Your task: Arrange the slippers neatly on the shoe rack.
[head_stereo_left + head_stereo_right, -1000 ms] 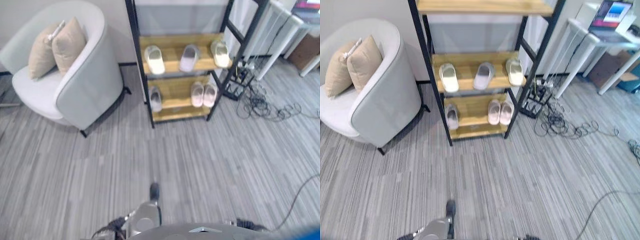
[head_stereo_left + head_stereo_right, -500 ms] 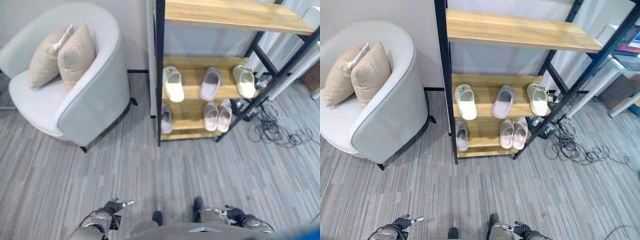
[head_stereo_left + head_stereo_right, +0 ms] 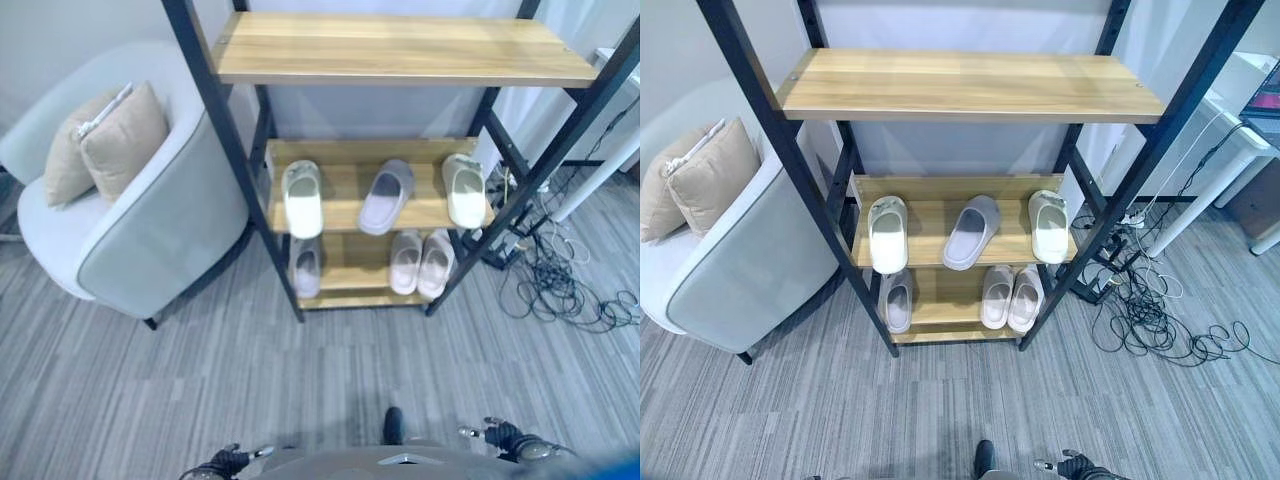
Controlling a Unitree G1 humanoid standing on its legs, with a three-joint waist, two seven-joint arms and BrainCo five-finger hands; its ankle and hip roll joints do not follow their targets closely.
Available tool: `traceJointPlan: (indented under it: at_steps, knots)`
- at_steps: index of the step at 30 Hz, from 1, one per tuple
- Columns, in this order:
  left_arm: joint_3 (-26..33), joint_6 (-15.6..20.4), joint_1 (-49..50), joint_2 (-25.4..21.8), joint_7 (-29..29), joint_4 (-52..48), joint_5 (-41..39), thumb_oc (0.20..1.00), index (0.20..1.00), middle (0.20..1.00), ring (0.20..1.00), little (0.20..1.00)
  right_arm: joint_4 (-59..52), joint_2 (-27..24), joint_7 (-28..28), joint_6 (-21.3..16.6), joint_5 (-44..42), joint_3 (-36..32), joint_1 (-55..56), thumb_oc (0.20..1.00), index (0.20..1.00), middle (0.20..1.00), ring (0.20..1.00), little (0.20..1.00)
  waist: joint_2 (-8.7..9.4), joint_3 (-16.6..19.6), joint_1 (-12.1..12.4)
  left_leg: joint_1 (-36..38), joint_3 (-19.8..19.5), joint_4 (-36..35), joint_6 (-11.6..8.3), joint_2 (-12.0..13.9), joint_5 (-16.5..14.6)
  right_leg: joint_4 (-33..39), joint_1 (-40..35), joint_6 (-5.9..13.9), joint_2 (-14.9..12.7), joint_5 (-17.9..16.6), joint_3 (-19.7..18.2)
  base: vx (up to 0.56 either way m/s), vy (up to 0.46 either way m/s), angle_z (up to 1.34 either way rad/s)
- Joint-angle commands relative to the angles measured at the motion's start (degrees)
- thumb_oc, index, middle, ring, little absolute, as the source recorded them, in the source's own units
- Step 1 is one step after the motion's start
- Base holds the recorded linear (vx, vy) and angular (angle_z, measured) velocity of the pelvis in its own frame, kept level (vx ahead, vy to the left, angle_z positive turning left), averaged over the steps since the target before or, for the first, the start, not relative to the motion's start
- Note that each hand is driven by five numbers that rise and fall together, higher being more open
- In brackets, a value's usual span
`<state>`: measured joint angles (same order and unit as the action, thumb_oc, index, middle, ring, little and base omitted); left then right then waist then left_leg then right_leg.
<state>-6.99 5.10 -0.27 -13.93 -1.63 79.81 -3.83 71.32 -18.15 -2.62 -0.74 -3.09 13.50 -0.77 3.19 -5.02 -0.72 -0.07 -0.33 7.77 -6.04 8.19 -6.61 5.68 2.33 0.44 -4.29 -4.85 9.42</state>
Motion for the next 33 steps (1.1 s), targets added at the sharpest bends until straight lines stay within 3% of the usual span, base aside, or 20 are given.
traceJointPlan:
  at_steps: [1, 6, 8, 10, 14, 16, 19, 21, 22, 25, 26, 29, 33]
  knots:
    - [-2.67, 0.79, -4.41, -0.76, -1.52, -0.21, -0.94, 1.0, 1.0, 1.0, 1.0, 1.0, 3.12, -0.75, 1.48, -1.48, -1.49, 0.67, -2.99, 1.0, 1.0, 1.0, 1.0, 1.0, 1.28, -1.02, 0.53, -3.47, 0.56, 2.0, 0.52, 1.29, 9.56, -5.73, -4.34, 4.03, -1.65, 7.34, 2.22, 0.0, -0.202, 0.29]
    - [-2.9, 1.14, -4.22, 0.23, -2.05, -0.87, -2.09, 1.0, 1.0, 1.0, 1.0, 1.0, 2.57, -0.76, 2.4, -1.93, -1.52, 1.24, -3.78, 1.0, 1.0, 1.0, 1.0, 1.0, 0.84, -1.78, 1.6, -7.2, 0.79, 0.31, 1.23, -0.52, 8.63, -6.28, -5.02, 4.04, -1.55, 9.0, 2.88, 0.07, -0.045, 0.42]
    - [-0.68, 1.05, -4.01, 0.37, -1.86, 0.56, -5.74, 1.0, 1.0, 1.0, 1.0, 1.0, 2.23, 0.02, 2.67, -2.02, -1.22, 2.07, -4.39, 1.0, 1.0, 1.0, 1.0, 1.0, 0.39, -1.78, 3.54, -9.95, -2.15, -6.65, 0.42, -0.63, 12.92, -6.36, -6.74, 4.08, -0.4, 10.3, 2.93, 0.22, 0.035, 0.07]
    - [-0.11, 0.82, -4.12, 0.46, -2.26, 2.02, -6.39, 1.0, 1.0, 1.0, 1.0, 1.0, 2.12, 0.56, 3.0, -2.09, -1.05, 2.69, -5.03, 1.0, 1.0, 1.0, 1.0, 1.0, 0.36, -2.06, 4.78, -12.08, -4.22, -10.32, 0.02, -1.01, 14.13, -5.88, -8.1, 4.1, 0.2, 11.15, 2.09, 0.18, 0.048, 0.05]
    - [0.1, 0.04, -2.43, 0.65, -2.39, 4.37, -4.11, 1.0, 1.0, 1.0, 1.0, 1.0, 2.06, 1.38, 3.1, -2.07, -0.22, 2.89, -4.99, 1.0, 1.0, 1.0, 1.0, 1.0, -0.19, -1.36, 5.85, -11.05, -5.6, -11.25, -0.08, -0.82, 15.12, -5.58, -10.27, 4.68, 0.44, 12.17, 0.14, 0.24, 0.149, -0.25]
    - [-0.06, -0.53, -1.31, 0.34, -3.05, 5.27, -1.28, 1.0, 1.0, 1.0, 1.0, 1.0, 1.9, 1.77, 2.98, -2.05, 0.39, 2.77, -4.94, 1.0, 1.0, 1.0, 1.0, 1.0, -0.12, -0.71, 5.93, -10.23, -6.06, -9.96, 0.34, -1.39, 14.19, -5.75, -11.05, 5.25, -0.77, 12.09, -0.94, 0.24, 0.22, -0.52]
    - [-1.29, -0.61, -1.3, -0.72, -3.21, 5.2, 2.18, 1.0, 1.0, 1.0, 1.0, 1.0, 1.49, 3.22, 2.57, -2.0, 1.09, 3.04, -5.13, 1.0, 1.0, 1.0, 1.0, 1.0, 1.08, 0.13, 6.15, -9.78, -3.72, -5.3, 2.83, -3.86, 10.18, -9.36, -9.88, 7.28, -4.34, 10.77, -3.01, 0.24, 0.247, -0.23]
    - [-1.39, -0.63, -1.73, -1.11, -3.32, 4.9, 2.31, 1.0, 1.0, 1.0, 1.0, 1.0, 1.39, 3.45, 2.45, -1.88, 1.23, 3.42, -5.54, 1.0, 1.0, 1.0, 1.0, 1.0, 0.97, 0.04, 6.15, -9.38, -3.16, -4.9, 3.4, -4.21, 9.56, -12.06, -8.47, 7.62, -4.71, 10.36, -3.42, 0.1, 0.162, -0.23]
    - [-1.7, -0.52, -3.13, -1.83, -3.5, 3.66, 1.84, 1.0, 1.0, 1.0, 1.0, 1.0, 0.88, 3.75, 2.2, -1.79, 1.56, 4.26, -6.32, 1.0, 1.0, 1.0, 1.0, 1.0, 0.27, -0.81, 5.31, -8.35, -2.36, -4.09, 4.87, -5.06, 8.38, -19.72, -4.21, 8.59, -5.64, 7.04, -4.67, 0.08, 0.18, -0.45]
    - [-2.82, 0.12, -5.55, -2.8, -3.89, 1.14, 1.21, 1.0, 1.0, 1.0, 1.0, 1.0, -0.58, 3.54, 2.33, -1.83, 1.19, 4.34, -6.8, 1.0, 1.0, 1.0, 1.0, 1.0, -1.1, -1.49, 3.78, -6.85, -2.35, -4.16, 5.93, -5.81, 7.21, -26.06, 0.1, 8.58, -7.16, 4.49, -5.27, 0.09, 0.123, -0.31]
    - [-2.82, 0.12, -5.55, -2.8, -3.89, 1.14, 1.21, 1.0, 1.0, 1.0, 1.0, 1.0, -0.58, 3.54, 2.33, -1.82, 1.19, 4.34, -6.8, 1.0, 1.0, 1.0, 1.0, 1.0, -1.08, -1.54, 3.77, -6.79, -2.35, -4.16, 5.93, -5.83, 7.2, -26.11, 0.06, 8.58, -7.19, 4.54, -5.26, 0.24, 0.054, 0.06]
    - [-3.66, 1.52, -7.21, -2.64, -4.24, -1.65, -0.55, 1.0, 1.0, 1.0, 1.0, 1.0, -1.33, 3.16, 2.4, -1.87, 1.14, 4.56, -5.74, 1.0, 1.0, 1.0, 1.0, 1.0, -1.59, -1.35, 1.59, -3.36, -3.22, -5.6, 5.27, -6.24, 5.5, -14.68, 1.79, 7.38, -7.61, 5.62, -5.18, 0.22, -0.079, -0.01]
    - [-4.72, 1.85, -7.18, -1.86, -4.7, -1.33, 1.12, 1.0, 1.0, 1.0, 1.0, 1.0, -1.01, 3.05, 2.52, -2.04, 1.11, 4.19, -4.92, 1.0, 1.0, 1.0, 1.0, 1.0, -0.56, -1.36, 1.24, -2.62, -3.67, -5.18, 4.91, -6.35, 4.64, -9.38, -0.26, 8.55, -7.06, 5.0, -6.36, 0.11, -0.153, 0.26]
